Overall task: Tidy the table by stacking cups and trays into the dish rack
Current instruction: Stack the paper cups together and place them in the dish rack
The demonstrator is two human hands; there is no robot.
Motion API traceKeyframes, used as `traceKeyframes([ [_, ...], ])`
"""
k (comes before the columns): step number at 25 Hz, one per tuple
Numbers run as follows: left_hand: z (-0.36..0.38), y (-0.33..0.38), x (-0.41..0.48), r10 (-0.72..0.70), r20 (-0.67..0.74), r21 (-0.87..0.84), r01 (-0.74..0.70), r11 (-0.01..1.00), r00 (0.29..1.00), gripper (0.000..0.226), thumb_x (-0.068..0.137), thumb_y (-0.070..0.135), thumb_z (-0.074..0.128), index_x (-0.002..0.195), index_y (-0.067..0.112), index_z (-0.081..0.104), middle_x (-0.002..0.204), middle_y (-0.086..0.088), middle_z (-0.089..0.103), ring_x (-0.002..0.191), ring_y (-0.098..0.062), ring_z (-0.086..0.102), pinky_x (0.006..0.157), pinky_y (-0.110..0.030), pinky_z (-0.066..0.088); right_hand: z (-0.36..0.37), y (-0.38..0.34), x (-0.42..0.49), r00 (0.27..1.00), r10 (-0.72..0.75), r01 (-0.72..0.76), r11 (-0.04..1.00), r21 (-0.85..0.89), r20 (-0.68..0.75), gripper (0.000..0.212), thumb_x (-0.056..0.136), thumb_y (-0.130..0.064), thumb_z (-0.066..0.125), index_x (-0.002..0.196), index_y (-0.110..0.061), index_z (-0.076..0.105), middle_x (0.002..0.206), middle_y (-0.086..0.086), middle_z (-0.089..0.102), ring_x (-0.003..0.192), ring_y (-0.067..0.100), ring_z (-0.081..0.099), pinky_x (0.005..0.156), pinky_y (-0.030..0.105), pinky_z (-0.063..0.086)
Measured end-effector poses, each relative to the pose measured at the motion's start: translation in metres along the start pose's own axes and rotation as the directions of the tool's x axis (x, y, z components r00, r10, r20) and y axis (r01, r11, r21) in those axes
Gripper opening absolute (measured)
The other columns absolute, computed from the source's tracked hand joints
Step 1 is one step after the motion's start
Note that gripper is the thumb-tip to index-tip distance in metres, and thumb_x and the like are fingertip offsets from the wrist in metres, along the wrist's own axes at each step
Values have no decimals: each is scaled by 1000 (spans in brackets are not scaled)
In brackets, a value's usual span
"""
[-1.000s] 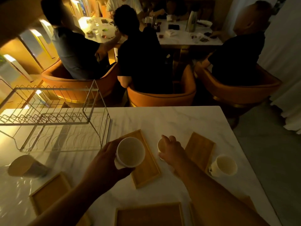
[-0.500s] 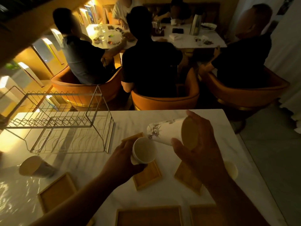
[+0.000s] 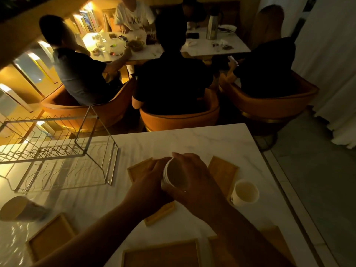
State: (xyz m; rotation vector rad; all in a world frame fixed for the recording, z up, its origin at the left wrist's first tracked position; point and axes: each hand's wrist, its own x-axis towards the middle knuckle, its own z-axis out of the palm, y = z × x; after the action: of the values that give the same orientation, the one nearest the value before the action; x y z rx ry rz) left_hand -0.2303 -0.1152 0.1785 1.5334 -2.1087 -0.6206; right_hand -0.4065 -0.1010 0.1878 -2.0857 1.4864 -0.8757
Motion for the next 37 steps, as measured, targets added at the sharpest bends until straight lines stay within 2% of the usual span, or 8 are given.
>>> traceKeyframes([
  [4, 7, 9, 3, -9, 20, 19, 9, 1000, 1000, 91, 68, 56, 83, 145, 37, 38, 145, 7, 48, 126, -14, 49, 101, -42, 51, 1, 5, -5, 1000, -24, 24, 999, -41, 4, 82, 84, -76, 45, 151, -40, 16, 155, -4, 26, 135, 16, 37, 94, 21, 42],
  [8, 13, 6, 2, -41, -10, 14, 41, 999, 999, 93, 60, 59, 84, 141, 38, 42, 138, 10, 53, 120, -9, 52, 92, -31, 49, -15, 45, -16, 996, 25, -33, 995, 98, 87, 85, 83, -77, 49, 152, -49, 9, 161, -11, 19, 145, 12, 27, 106, 31, 39],
  [14, 17, 12, -2, -39, -15, 13, 40, 999, 999, 94, 59, 62, 84, 140, 41, 42, 122, 29, 43, 105, 9, 41, 77, -12, 37, -42, 176, -63, 878, 478, -430, 746, -508, -41, 87, 86, -59, 58, 154, -21, 19, 154, 12, 35, 138, 33, 36, 109, 44, 41],
  [20, 22, 19, -11, -47, -23, 72, 48, 996, 999, 97, 58, 51, 91, 138, 40, 38, 118, 28, 38, 100, 22, 25, 73, -4, 26, -40, 208, -87, 804, 594, -489, 701, -518, 45, 80, 82, -51, 68, 144, -24, 26, 143, 14, 38, 115, 31, 52, 85, 39, 55],
  [24, 19, 4, -18, -72, -22, 47, 73, 996, 997, 99, 59, 60, 86, 143, 41, 37, 128, 23, 47, 108, 11, 37, 79, -9, 34, -61, 158, -74, 873, 461, -481, 868, -127, -157, 80, 81, -49, 73, 145, -22, 34, 139, 6, 40, 116, 25, 53, 83, 39, 58],
  [27, 16, -14, -27, -102, -35, 10, 103, 995, 994, 99, 59, 62, 84, 144, 43, 37, 134, 19, 50, 113, 3, 45, 86, -21, 43, -69, 71, -50, 932, 230, -170, 960, 223, -279, 78, 78, -65, 67, 144, -41, 34, 129, -27, 33, 115, 1, 52, 75, 17, 57],
  [32, -9, -48, -50, -127, -78, -58, 123, 991, 989, 90, 60, 63, 83, 139, 50, 42, 126, 34, 50, 112, 8, 54, 86, -21, 53, -37, -40, -22, 990, -48, 68, 987, 148, -133, 80, 79, -55, 68, 148, -38, 31, 129, -21, 30, 117, -16, 40, 81, -5, 39],
  [37, -66, -101, -93, -115, -178, -65, 105, 992, 977, 87, 62, 65, 78, 135, 67, 31, 127, 49, 39, 114, 21, 42, 84, -11, 41, 55, -111, 3, 991, -65, 63, 998, 25, 114, 86, 74, -60, 65, 148, -47, 22, 141, -16, 28, 120, 2, 44, 88, 9, 42],
])
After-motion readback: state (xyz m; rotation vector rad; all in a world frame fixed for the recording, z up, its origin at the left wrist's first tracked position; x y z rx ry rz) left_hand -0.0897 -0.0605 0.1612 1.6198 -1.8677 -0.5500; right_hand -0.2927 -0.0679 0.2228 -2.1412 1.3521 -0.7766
